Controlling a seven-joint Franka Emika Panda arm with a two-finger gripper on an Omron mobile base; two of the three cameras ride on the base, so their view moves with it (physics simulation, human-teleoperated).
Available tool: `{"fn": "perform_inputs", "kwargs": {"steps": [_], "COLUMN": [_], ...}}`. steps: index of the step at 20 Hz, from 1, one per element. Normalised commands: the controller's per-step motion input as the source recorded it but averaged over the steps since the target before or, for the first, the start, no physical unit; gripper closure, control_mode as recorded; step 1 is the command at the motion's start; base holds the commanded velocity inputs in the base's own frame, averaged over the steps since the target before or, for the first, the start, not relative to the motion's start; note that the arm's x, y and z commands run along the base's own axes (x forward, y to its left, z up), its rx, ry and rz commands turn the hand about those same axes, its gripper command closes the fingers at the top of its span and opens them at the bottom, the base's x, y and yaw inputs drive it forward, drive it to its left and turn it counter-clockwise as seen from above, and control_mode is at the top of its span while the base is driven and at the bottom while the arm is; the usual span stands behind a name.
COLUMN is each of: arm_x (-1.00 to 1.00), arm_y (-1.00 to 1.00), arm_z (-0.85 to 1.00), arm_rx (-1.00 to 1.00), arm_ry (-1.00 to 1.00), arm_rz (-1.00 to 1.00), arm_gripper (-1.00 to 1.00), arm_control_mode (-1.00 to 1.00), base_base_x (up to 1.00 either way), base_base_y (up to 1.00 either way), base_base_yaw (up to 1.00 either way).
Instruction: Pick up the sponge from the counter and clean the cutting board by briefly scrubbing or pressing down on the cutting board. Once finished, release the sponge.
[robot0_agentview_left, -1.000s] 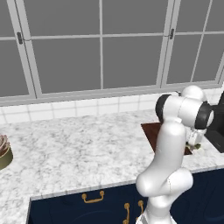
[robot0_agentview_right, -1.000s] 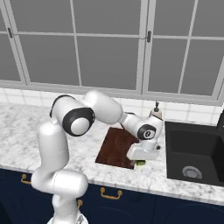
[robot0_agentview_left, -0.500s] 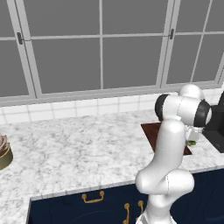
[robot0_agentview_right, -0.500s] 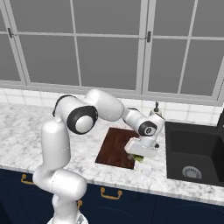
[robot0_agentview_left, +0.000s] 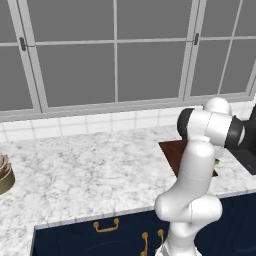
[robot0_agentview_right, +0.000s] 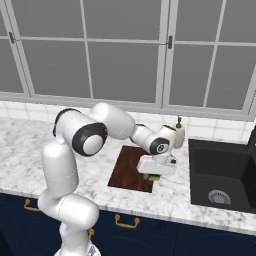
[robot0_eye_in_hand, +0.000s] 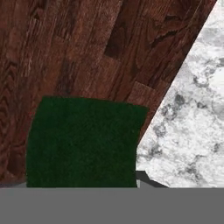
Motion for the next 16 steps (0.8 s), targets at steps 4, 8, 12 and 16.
{"fn": "perform_inputs", "kwargs": {"steps": [4,8,12,16], "arm_x": [0.78,0.86,0.93,1.0], "arm_y": [0.61,0.52,0.47,0.56], "arm_z": [-0.26,-0.27,-0.39,-0.47], "arm_rx": [-0.12,-0.03,0.0,-0.04], "arm_ry": [-0.12,-0.08,-0.01,-0.03], "arm_rz": [0.0,0.0,0.0,0.0], "arm_gripper": [1.0,1.0,1.0,1.0], "arm_control_mode": [-1.0,-1.0,-1.0,-1.0], "base_base_x": [0.0,0.0,0.0,0.0], "base_base_y": [0.0,0.0,0.0,0.0], "base_base_yaw": [0.0,0.0,0.0,0.0]}}
